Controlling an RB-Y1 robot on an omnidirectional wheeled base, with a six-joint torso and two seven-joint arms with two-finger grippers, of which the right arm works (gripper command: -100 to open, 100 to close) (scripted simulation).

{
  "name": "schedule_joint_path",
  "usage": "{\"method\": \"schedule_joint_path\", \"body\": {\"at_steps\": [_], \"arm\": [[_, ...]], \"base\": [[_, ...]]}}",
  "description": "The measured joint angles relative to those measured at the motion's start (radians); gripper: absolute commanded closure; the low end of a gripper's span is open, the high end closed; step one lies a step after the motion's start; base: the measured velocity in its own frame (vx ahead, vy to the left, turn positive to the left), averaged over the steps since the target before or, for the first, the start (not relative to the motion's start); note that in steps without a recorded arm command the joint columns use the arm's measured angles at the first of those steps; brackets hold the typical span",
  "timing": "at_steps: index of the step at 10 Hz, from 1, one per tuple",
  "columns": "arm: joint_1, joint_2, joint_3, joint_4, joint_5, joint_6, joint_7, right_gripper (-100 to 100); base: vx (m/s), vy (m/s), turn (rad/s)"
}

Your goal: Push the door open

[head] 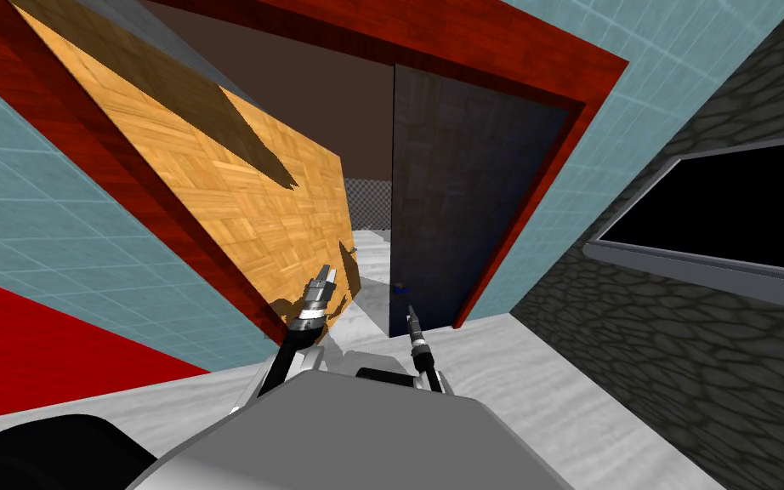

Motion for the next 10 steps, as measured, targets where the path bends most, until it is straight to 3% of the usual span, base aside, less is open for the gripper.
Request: {"method": "schedule_joint_path", "body": {"at_steps": [1,3,6,7,9,10], "arm": [[0.0,0.001,0.001,0.0,0.0,0.001,0.0,-100],[0.0,-0.036,-0.002,-0.005,-0.002,0.006,0.0,-100],[-0.009,-0.06,-0.009,0.01,-0.007,0.0,-0.001,-100],[-0.011,-0.058,-0.011,0.015,-0.008,0.0,-0.002,-100],[-0.015,-0.026,-0.016,0.015,-0.011,0.003,-0.001,-100],[-0.016,-0.023,-0.016,0.014,-0.012,0.005,0.0,100]], "base": [[0.095,0.012,0.023],[0.163,0.056,0.02],[0.222,0.053,0.024],[0.223,0.049,0.024],[0.142,0.043,0.019],[-0.009,-0.004,-0.006]]}}
